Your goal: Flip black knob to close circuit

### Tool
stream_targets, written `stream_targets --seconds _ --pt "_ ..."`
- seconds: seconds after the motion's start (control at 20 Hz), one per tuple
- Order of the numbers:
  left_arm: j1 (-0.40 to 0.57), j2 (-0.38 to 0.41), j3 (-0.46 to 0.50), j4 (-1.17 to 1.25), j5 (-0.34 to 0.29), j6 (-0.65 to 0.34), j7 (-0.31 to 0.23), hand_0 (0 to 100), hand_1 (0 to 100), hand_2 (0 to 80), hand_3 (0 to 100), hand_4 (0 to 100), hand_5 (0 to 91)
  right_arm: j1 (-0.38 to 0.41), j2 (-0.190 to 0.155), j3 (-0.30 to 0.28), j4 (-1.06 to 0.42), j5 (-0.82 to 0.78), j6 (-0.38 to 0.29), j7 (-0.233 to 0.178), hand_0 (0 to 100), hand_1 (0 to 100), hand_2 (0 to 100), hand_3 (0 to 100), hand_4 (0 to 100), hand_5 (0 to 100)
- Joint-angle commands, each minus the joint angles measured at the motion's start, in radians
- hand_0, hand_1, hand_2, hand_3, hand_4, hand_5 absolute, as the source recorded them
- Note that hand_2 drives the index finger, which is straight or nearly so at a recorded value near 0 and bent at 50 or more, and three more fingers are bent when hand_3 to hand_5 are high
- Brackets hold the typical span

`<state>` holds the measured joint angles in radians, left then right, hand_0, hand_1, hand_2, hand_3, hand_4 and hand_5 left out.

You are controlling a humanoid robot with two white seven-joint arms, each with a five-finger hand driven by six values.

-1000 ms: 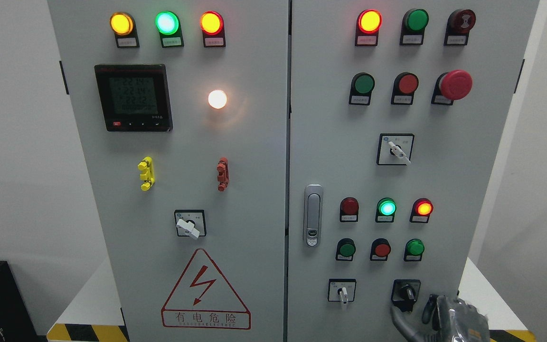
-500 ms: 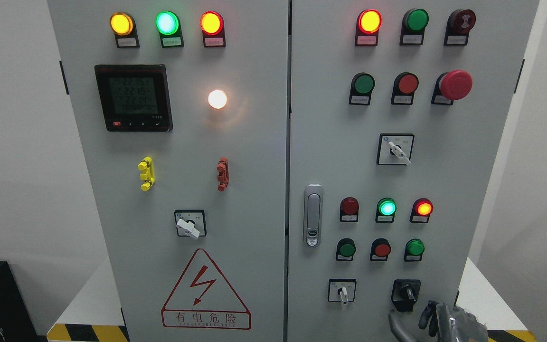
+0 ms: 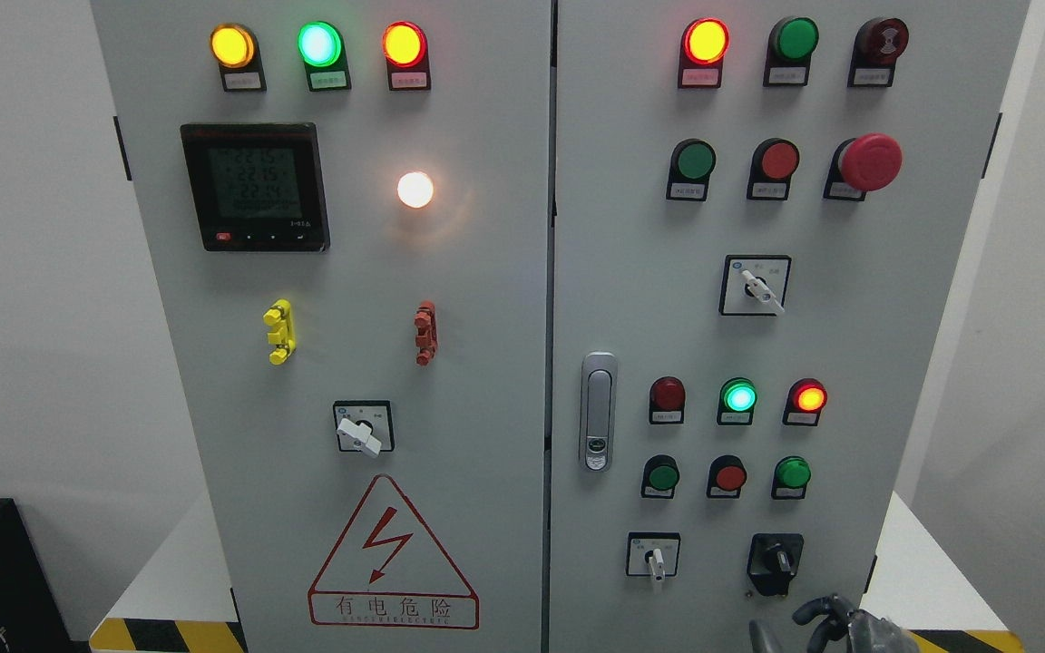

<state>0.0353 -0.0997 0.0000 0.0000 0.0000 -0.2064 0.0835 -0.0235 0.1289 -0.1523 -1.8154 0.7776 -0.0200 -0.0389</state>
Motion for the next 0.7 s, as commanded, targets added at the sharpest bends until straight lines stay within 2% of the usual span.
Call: stream_targets --seconds 0.0,0.2,0.4,0.55,0.65 --pt "0.0 0.0 -0.021 0.021 -0.021 0.005 0.001 0 0 0.0 0 0 0.0 0.079 0.001 0.008 -0.088 -0.266 -0.041 -0.003 0 16 25 48 41 27" --pt "0.0 0.0 -0.021 0.021 -0.021 0.004 0.001 0 0 0.0 0 0 0.0 0.131 0.001 0.017 -0.12 -0.441 -0.047 0.002 0 15 17 34 29 19" --pt "0.0 0.0 -0.021 0.021 -0.021 0.004 0.001 0 0 0.0 0 0 0.0 0.175 0.0 0.034 -0.12 -0.607 -0.132 0.014 0 15 13 27 22 14" --pt "0.0 0.0 -0.021 0.021 -0.021 0.004 0.001 0 0 0.0 0 0 0.0 0.197 0.0 0.039 -0.122 -0.659 -0.179 0.089 0 13 8 21 14 4" --pt "0.0 0.0 -0.021 0.021 -0.021 0.004 0.001 0 0 0.0 0 0 0.0 0.208 0.0 0.04 -0.122 -0.679 -0.199 0.12 0 12 3 15 5 0"
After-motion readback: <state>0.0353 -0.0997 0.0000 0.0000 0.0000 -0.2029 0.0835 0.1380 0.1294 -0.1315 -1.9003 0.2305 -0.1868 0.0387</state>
